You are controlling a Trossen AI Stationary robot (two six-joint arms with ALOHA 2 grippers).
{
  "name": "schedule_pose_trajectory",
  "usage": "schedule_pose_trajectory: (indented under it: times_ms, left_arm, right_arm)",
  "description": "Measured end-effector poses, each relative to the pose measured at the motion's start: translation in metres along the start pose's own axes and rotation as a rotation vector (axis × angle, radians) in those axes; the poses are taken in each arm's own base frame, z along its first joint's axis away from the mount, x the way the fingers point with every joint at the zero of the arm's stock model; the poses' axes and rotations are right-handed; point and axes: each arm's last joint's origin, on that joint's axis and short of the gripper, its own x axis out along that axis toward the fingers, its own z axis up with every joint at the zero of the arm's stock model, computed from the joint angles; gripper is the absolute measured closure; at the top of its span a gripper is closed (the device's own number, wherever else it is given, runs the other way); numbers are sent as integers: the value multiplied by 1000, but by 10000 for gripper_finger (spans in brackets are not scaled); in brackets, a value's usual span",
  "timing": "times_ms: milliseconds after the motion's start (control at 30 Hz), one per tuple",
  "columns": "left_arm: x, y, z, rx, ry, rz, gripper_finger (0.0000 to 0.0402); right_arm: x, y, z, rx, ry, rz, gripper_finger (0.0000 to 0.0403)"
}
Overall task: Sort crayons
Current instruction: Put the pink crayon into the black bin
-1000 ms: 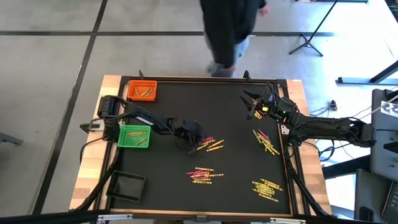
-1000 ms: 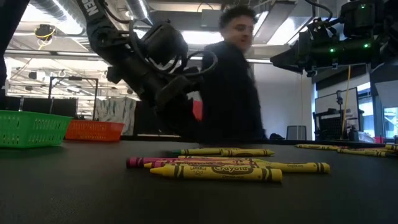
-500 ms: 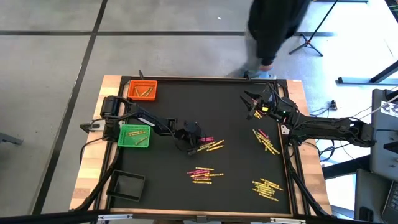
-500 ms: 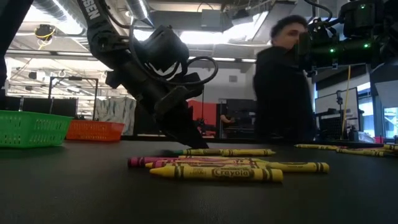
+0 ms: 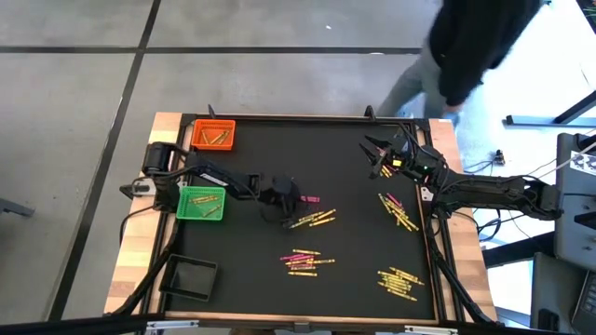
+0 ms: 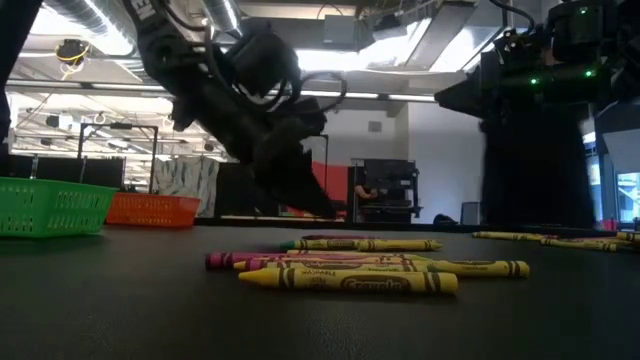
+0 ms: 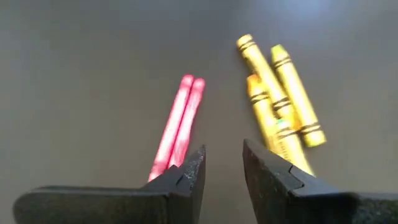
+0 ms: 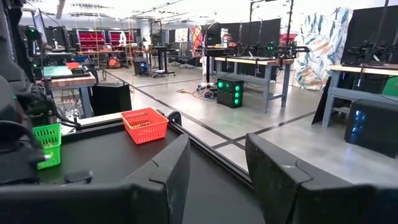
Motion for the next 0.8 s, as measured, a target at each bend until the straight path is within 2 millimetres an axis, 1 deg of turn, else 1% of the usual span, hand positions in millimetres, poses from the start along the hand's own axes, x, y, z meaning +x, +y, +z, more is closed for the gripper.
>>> schedule_pose_trajectory:
  times_ms: [200,367,500,667,800]
  left_arm:
    - [3,9,-7,21,39,130,310]
    - [3,16,3,45,-57,167,310]
    - [3,30,7,24,-66,149,310]
    - [2,49,7,14,-41,76,310]
    - [1,58,6,28,-30,30,310]
  right_arm:
    - [0,0,0,0,-1,0,249]
    - [0,0,0,0,-2,0,249]
    - [0,0,0,0,-2,1,249]
    - [0,0,0,0,-2,0,249]
    - [0,0,0,0,-2,0,249]
